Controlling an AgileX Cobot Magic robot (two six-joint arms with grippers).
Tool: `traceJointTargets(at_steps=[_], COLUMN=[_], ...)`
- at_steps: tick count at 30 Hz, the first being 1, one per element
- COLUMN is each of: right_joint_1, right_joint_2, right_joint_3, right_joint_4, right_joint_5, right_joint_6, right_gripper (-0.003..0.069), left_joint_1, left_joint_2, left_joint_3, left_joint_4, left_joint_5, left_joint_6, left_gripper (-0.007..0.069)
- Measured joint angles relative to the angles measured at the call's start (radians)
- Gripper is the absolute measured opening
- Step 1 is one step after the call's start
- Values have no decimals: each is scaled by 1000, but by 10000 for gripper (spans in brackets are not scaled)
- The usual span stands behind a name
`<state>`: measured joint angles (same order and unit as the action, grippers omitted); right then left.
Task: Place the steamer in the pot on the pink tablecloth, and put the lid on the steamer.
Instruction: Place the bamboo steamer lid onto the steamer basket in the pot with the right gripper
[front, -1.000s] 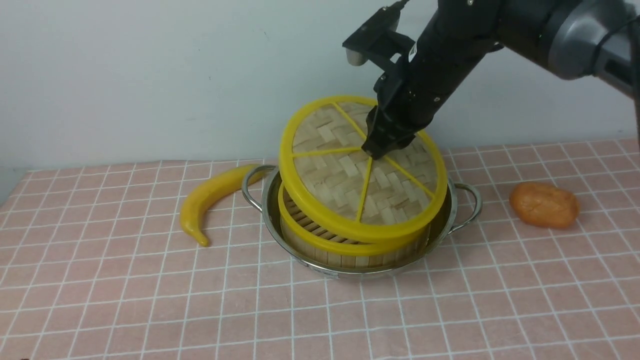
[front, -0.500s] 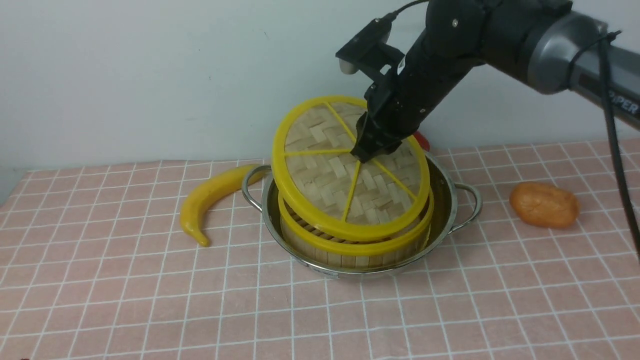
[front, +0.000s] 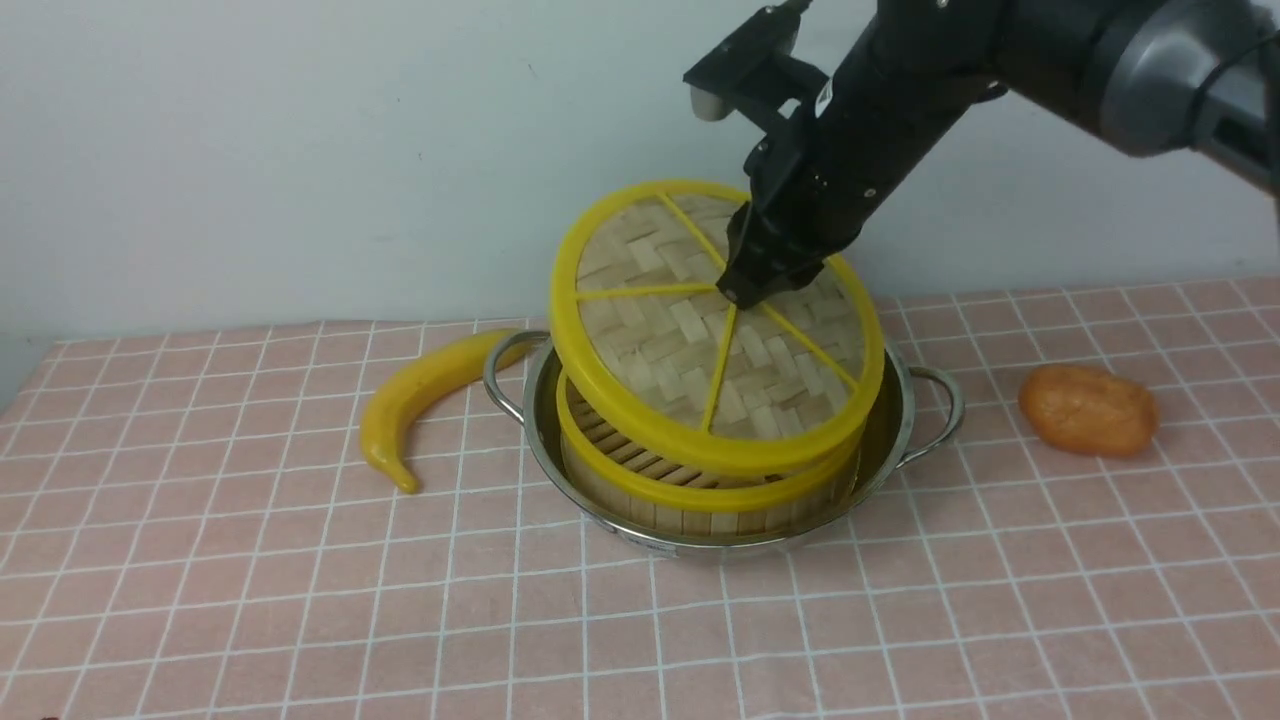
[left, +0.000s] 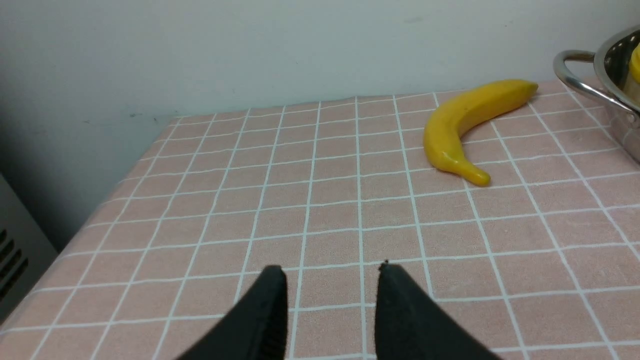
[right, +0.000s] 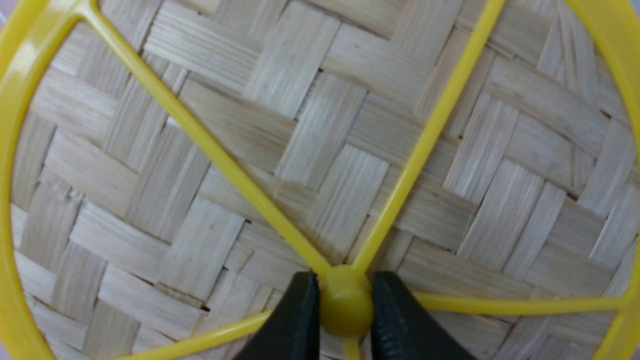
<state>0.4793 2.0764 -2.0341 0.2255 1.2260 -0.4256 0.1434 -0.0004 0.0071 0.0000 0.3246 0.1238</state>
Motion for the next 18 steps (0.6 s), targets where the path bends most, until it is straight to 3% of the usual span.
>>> traceJointTargets(at_steps=[18], right_joint_1=[0], right_joint_2=[112], right_joint_3=[0], right_joint_4=[-7], right_joint_5=[-72], right_joint_6=[-30], right_gripper=[146], left_joint_1=[0], left_joint_2=[0], left_joint_3=[0], left_joint_4=[0], left_joint_5=[0], left_joint_6=[0], left_gripper=[243])
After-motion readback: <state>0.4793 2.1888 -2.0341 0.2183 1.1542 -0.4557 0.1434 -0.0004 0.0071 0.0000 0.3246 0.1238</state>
